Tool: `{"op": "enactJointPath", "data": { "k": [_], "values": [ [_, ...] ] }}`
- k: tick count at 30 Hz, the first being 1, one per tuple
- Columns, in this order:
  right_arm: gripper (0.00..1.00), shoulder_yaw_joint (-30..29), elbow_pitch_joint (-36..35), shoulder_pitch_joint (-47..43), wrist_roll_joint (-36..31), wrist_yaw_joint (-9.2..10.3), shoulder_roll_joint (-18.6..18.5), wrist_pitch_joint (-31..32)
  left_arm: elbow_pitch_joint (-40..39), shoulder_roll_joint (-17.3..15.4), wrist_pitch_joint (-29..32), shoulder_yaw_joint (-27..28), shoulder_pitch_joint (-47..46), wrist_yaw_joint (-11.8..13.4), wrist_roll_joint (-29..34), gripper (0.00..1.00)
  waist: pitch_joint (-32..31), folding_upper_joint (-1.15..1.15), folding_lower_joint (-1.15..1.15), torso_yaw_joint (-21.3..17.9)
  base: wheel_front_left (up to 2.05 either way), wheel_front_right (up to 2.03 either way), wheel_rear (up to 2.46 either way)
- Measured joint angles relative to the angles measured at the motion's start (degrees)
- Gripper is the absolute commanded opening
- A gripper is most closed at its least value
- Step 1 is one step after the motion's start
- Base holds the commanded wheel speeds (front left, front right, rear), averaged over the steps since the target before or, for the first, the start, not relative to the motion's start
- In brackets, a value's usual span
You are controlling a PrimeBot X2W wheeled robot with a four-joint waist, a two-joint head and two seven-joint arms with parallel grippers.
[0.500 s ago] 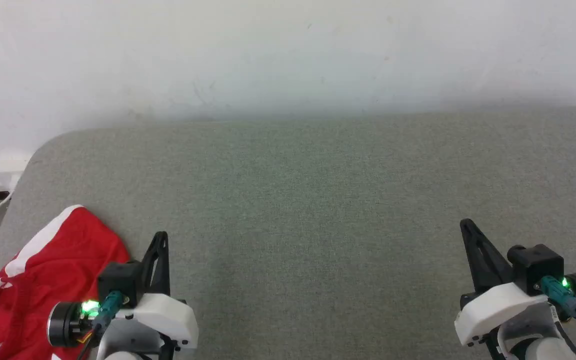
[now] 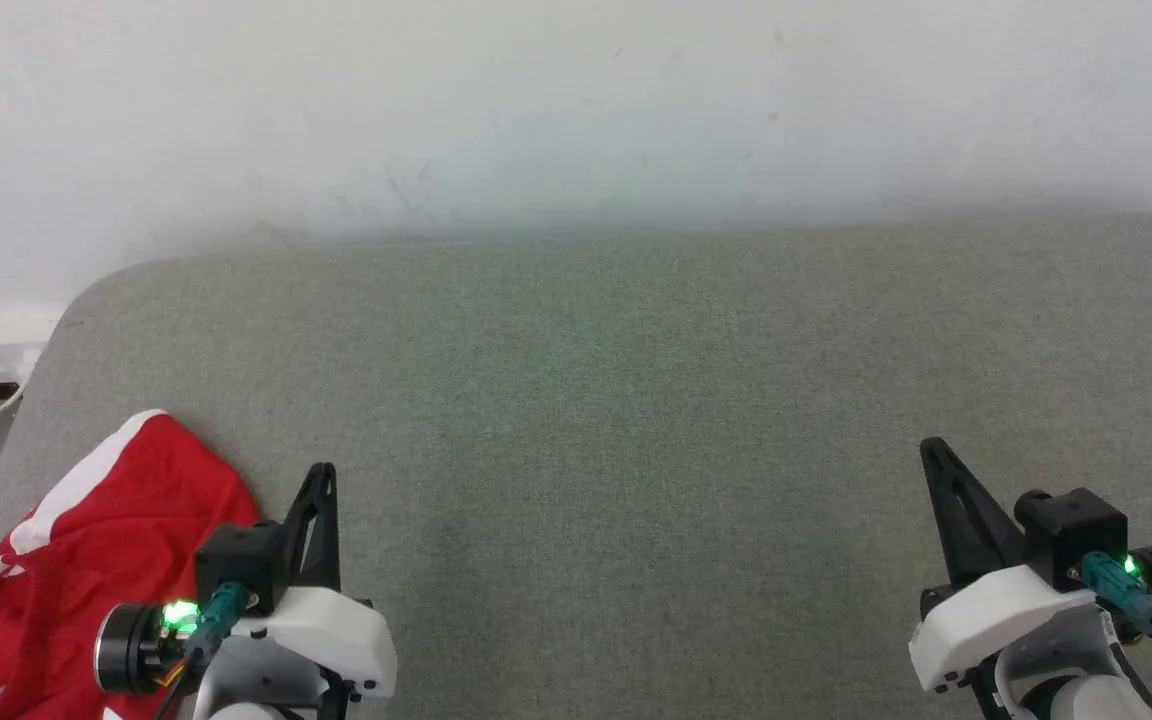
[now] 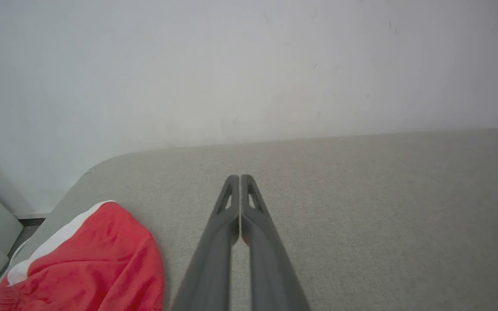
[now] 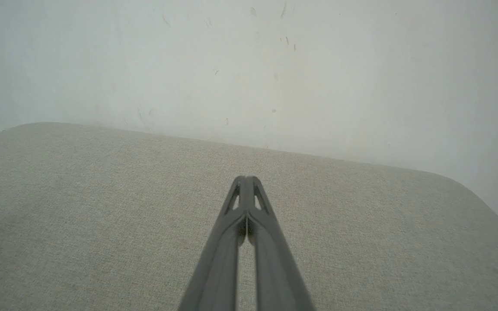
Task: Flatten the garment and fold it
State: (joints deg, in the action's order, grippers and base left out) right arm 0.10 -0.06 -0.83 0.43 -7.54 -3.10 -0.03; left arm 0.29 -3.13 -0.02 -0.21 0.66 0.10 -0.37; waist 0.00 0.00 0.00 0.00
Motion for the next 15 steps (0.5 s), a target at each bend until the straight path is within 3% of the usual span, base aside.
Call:
{"op": "enactJointPath", "data": {
  "k": [9, 10, 15],
  "values": [
    [0.00, 0.00, 0.00, 0.00, 0.00, 0.00, 0.00, 0.00, 0.00, 0.00, 0.00, 0.00, 0.00, 0.00, 0.00, 0.00, 0.00, 0.00, 0.00, 0.00, 0.00, 0.00, 0.00],
    [1.00, 0.01, -0.01, -0.03, 0.02, 0.00, -0.02, 0.00, 0.02, -0.01, 0.00, -0.02, 0.01, 0.00, -0.01, 1.00, 0.00, 0.00, 0.00, 0.00, 0.00, 0.00, 0.00],
    [1.00, 0.01, 0.02, -0.07, 0.13, 0.00, -0.04, -0.05, 0.22, -0.02, -0.03, -0.13, 0.03, 0.00, -0.07, 1.00, 0.00, 0.00, 0.00, -0.03, 0.00, 0.00, 0.00]
  ]
}}
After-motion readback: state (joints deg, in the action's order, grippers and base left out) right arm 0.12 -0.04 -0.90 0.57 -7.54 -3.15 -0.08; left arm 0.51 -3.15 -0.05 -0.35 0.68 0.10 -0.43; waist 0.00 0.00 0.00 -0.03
